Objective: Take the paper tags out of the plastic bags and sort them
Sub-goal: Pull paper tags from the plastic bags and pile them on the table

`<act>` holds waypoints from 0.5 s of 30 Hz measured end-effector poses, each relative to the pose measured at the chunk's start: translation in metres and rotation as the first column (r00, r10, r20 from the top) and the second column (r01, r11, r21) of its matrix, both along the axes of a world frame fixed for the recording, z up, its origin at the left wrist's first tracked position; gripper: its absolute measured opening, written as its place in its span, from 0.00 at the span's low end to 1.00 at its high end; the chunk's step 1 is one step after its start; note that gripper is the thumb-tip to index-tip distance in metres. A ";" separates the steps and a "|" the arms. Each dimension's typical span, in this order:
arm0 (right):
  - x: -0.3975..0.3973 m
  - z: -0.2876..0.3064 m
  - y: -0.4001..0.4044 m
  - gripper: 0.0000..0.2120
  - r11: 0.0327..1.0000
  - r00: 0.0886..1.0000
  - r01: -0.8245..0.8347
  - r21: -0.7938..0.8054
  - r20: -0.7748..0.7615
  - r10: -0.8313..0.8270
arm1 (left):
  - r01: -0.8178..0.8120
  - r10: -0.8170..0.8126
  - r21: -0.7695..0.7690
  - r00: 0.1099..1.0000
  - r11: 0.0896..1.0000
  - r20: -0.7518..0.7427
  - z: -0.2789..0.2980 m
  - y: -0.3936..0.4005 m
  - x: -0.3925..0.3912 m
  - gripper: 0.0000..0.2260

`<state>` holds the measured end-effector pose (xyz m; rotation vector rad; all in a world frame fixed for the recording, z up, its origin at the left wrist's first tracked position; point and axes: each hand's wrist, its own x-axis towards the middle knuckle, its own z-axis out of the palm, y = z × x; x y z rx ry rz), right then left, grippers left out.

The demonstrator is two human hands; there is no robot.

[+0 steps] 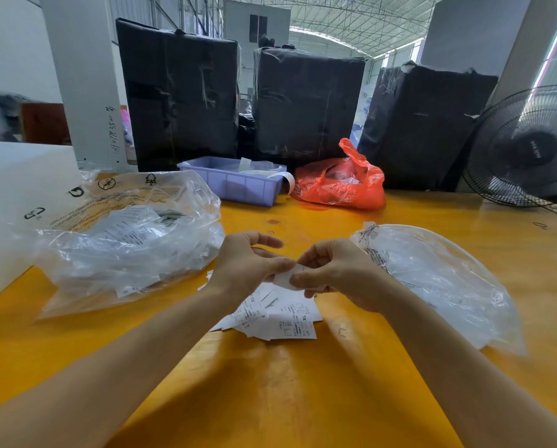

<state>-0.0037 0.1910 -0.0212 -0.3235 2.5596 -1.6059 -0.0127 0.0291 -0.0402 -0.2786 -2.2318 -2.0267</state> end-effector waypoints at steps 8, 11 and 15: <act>-0.007 -0.005 0.002 0.22 0.976 0.982 0.147 -0.159 -0.090 -0.163 | -0.069 0.051 0.194 0.994 0.979 0.097 0.000 0.000 -0.004 0.12; -0.010 -0.008 0.002 0.12 0.958 0.955 0.201 -0.205 -0.175 -0.238 | -0.093 0.052 0.289 0.988 0.953 0.147 -0.001 -0.001 -0.007 0.13; -0.005 -0.016 -0.014 0.08 0.990 0.933 0.139 -0.023 -0.333 -0.139 | -0.107 0.091 0.146 0.990 0.983 0.112 -0.008 0.003 -0.005 0.13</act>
